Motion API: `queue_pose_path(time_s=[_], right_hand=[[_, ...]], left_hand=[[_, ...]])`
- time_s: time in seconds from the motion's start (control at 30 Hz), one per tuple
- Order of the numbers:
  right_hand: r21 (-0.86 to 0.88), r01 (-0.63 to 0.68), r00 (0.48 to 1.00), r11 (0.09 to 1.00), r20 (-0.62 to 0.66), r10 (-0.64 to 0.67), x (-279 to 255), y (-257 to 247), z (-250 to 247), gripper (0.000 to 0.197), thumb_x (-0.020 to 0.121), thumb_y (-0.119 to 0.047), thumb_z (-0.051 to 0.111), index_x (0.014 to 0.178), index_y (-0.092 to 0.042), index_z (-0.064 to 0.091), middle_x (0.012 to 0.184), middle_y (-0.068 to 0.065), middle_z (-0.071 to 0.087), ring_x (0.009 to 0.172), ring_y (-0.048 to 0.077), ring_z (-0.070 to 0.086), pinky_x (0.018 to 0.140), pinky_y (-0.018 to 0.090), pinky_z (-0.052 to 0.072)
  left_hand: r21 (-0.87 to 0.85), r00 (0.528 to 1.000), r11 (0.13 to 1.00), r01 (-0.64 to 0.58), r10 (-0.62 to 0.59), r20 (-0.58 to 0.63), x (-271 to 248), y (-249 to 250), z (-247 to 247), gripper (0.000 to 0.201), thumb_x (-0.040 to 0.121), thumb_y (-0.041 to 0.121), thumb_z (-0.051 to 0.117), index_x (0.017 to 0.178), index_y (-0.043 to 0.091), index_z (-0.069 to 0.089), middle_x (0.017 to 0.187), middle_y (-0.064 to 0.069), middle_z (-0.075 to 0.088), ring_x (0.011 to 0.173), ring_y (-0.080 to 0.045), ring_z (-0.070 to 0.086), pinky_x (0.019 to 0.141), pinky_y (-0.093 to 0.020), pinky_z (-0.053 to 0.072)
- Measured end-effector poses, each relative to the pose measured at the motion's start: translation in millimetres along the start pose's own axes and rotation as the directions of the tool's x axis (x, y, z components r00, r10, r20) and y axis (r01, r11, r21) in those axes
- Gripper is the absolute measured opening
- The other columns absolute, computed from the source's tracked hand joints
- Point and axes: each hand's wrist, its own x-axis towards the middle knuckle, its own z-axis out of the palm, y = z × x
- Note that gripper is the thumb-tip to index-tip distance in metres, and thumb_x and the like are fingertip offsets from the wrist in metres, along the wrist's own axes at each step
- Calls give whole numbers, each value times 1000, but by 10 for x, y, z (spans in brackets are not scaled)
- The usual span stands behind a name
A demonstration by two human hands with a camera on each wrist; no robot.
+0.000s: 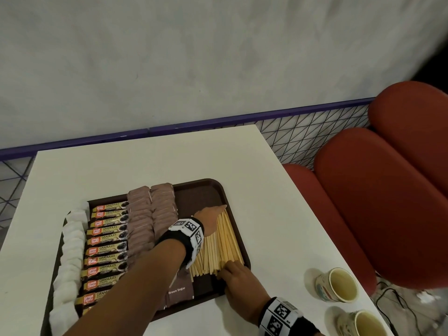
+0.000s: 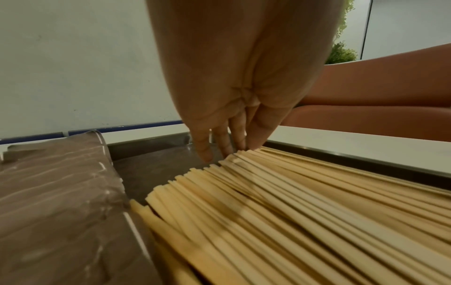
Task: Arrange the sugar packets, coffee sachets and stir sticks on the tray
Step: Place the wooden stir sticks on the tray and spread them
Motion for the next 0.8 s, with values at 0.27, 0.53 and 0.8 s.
queue_pose_path(time_s=[0.27,0.53,0.8], right_hand=[[-5,168,985,986,37,-168,52,-99,155,35,90,-6,40,122,-5,54,117,14,52,108,30,48,92,40,42],[8,146,988,989,47,-146,121,-39,66,37,90,-1,41,126,-6,50,123,13,49,113,28,44,97,38,40],[17,202,975,979,94,-202,186,-184,89,38,92,-5,38,129,-3,47,121,15,46,112,31,41,95,39,39]], left_hand=[[11,995,995,95,-95,-24,-77,-244,-128,56,94,-7,31,147,9,23,152,-14,28,140,-27,27,113,-29,21],[68,992,990,124,-121,-34,-81,-328,-191,56,92,-9,32,145,10,32,149,-15,33,138,-27,31,112,-28,25],[138,987,978,156,-151,-47,-95,-381,-284,53,93,-8,34,143,8,35,147,-15,38,136,-26,35,109,-27,26]])
